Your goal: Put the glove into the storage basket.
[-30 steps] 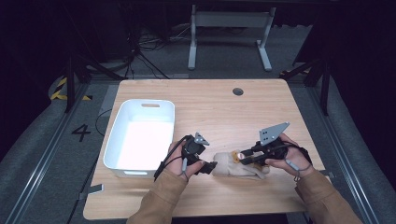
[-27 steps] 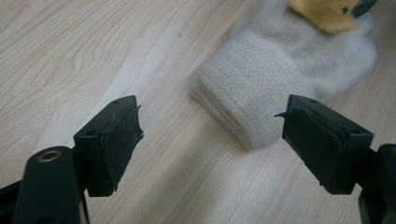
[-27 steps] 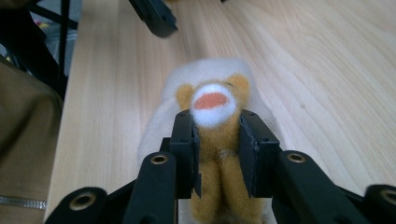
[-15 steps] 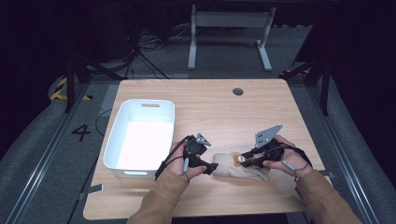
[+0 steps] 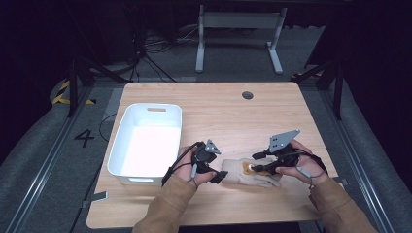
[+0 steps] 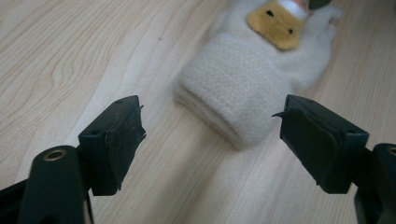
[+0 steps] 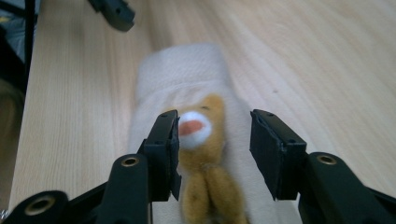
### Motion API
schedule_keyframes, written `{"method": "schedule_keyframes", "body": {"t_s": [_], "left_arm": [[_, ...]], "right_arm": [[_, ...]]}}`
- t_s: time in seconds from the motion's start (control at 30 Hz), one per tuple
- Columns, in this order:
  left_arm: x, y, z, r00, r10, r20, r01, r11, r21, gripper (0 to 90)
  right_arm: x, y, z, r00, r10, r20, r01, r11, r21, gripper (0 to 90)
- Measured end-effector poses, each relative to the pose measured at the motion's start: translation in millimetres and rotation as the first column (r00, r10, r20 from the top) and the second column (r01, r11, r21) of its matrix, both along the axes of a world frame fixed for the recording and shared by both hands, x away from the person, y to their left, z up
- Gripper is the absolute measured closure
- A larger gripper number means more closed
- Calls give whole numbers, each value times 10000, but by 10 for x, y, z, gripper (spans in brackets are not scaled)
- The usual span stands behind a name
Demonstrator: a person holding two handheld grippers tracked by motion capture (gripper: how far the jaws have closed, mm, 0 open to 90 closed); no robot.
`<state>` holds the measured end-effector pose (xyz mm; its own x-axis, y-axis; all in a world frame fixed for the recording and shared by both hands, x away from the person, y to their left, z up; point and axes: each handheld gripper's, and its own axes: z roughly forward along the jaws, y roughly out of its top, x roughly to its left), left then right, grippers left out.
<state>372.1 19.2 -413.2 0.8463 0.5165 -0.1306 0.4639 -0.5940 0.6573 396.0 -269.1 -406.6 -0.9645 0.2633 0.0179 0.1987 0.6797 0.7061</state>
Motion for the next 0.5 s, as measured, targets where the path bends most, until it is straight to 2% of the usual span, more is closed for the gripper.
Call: {"method": "schedule_keyframes", "body": {"t_s": [0.1,0.3,0.5], "left_arm": [[12,-13,15,10000,-67,-45,67,10000,-24,231],[28,-61,30,9999,-111,23,111,9999,-125,236],[52,-89,37,10000,-72,58,73,9999,-123,232]], "right_arm": [[-16,-58,75,9986,-535,60,532,9979,381,533],[-44,-187,168,9903,-1385,134,1372,9879,725,528],[-54,-336,229,9705,-2397,240,2364,9669,957,520]]}}
